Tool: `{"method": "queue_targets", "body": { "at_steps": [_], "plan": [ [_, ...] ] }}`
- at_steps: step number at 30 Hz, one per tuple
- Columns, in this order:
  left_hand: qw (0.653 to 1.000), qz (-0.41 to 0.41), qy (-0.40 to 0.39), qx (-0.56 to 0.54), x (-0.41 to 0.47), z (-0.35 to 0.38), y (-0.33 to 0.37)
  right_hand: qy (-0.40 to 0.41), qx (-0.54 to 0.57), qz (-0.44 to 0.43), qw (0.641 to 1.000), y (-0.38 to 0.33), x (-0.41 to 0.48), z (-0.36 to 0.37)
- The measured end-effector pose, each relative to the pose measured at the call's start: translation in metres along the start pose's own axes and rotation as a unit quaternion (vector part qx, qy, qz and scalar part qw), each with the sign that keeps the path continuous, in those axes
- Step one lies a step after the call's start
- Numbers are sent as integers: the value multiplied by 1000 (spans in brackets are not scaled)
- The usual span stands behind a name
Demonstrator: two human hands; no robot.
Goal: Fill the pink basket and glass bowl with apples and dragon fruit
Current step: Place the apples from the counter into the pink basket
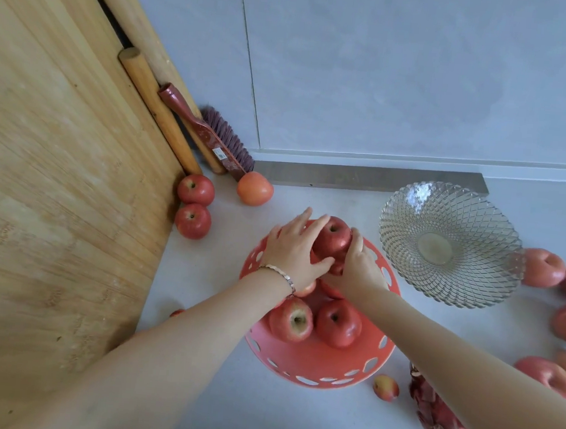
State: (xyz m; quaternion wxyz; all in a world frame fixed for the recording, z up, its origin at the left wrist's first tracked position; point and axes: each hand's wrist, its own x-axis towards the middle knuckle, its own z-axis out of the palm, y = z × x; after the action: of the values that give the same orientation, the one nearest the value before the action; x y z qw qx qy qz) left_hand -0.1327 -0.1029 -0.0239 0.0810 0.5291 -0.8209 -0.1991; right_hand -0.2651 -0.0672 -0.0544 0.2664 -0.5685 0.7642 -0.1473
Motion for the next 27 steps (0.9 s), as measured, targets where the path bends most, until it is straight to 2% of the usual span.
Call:
{"method": "queue_targets", "body": {
  "at_steps": [4, 11, 15, 17, 24, 27],
  "plan": [
    [996, 26, -72, 47, 19, 2, 8, -80, -28, 29, 996, 16, -11, 1],
    [995, 62, -41, 70, 22, 4, 11, -30, -2, 38, 999, 16, -16, 13],
    [985, 106, -30, 130, 17, 7, 13, -16, 12, 28, 999, 18, -16, 13],
    [984, 101, -32, 142, 17, 8, 15, -12, 31, 34, 999, 19, -19, 14],
    [982, 83, -84, 144, 21, 0, 21, -57, -3, 73, 996, 8, -18, 8],
    [986, 64, -111, 109, 20, -11, 20, -35, -1, 70, 997, -4, -22, -2]
  ]
}}
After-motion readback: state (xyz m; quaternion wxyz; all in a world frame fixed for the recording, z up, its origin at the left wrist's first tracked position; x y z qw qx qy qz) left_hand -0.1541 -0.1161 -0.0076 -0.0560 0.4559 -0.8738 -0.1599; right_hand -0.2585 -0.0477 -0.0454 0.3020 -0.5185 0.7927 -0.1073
